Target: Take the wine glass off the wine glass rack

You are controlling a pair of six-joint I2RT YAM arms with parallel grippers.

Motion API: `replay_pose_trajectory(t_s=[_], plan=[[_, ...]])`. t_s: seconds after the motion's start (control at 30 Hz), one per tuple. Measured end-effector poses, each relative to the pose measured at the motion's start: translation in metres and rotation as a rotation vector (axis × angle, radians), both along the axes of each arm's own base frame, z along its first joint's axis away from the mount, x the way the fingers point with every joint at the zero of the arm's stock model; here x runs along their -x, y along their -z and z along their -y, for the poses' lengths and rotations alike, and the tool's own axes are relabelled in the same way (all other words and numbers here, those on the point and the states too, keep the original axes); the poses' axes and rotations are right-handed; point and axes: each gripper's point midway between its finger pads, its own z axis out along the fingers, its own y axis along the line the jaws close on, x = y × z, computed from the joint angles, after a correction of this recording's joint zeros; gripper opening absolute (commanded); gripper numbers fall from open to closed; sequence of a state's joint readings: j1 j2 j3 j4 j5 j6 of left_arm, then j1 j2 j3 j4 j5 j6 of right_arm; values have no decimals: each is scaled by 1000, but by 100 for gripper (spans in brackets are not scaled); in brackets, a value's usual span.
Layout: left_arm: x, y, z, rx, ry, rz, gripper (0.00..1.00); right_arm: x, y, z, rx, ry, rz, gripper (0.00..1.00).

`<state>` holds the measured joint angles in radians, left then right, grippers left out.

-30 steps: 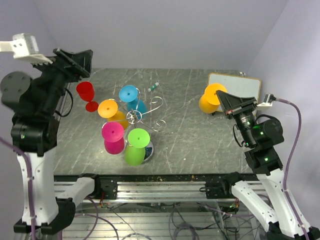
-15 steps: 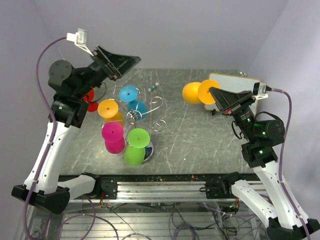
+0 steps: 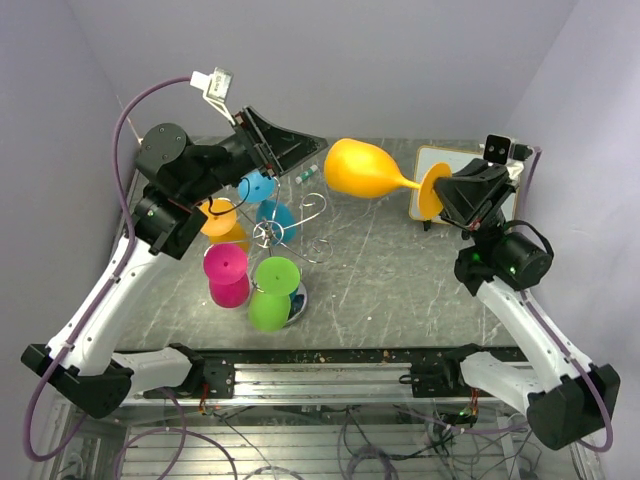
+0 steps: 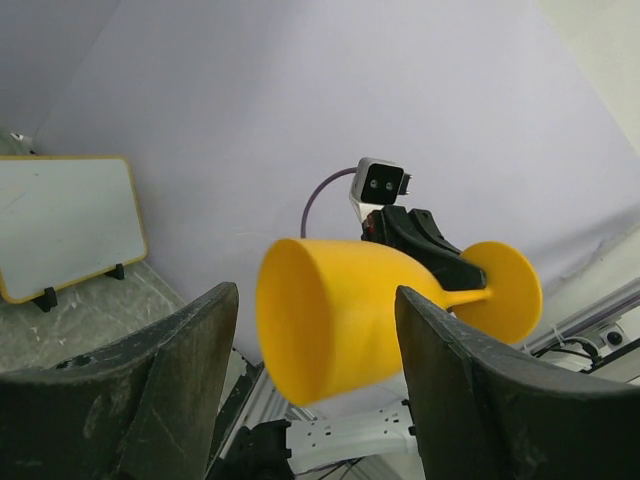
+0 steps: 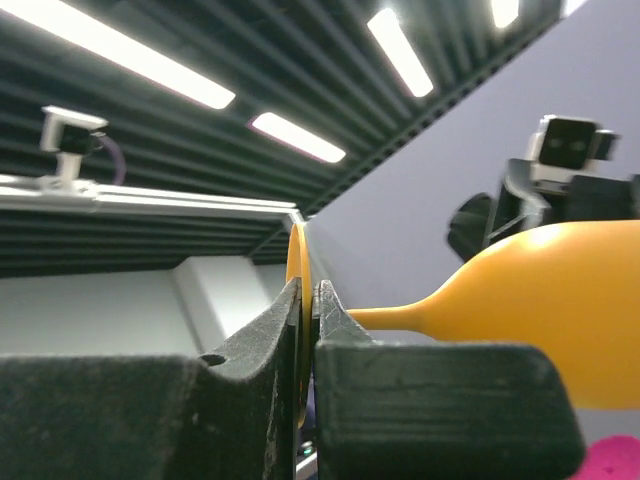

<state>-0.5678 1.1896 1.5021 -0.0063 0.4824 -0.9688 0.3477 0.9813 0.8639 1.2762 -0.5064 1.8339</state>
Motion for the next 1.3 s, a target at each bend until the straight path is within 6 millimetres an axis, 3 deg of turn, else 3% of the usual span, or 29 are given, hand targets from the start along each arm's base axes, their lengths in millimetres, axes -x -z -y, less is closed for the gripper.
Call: replay_pose_trajectory(t_s=[0.3,0.7,0.83,1.07,1.3], plan=[[8,-3,3,30,46,14,76,22,-8,14,-103,-171,43,0],[44,-1,19,62,240,60,74,10,-10,17,-145,-169,3,0],[56,3,26,78,304,55,65,10,-10,18,-148,-159,9,0],[80,-4,41,124,427,87,38,2,-4,21,-174,-148,-30,0],[93,-13,46,165,485,118,11,6,-3,28,-206,-125,-32,16]])
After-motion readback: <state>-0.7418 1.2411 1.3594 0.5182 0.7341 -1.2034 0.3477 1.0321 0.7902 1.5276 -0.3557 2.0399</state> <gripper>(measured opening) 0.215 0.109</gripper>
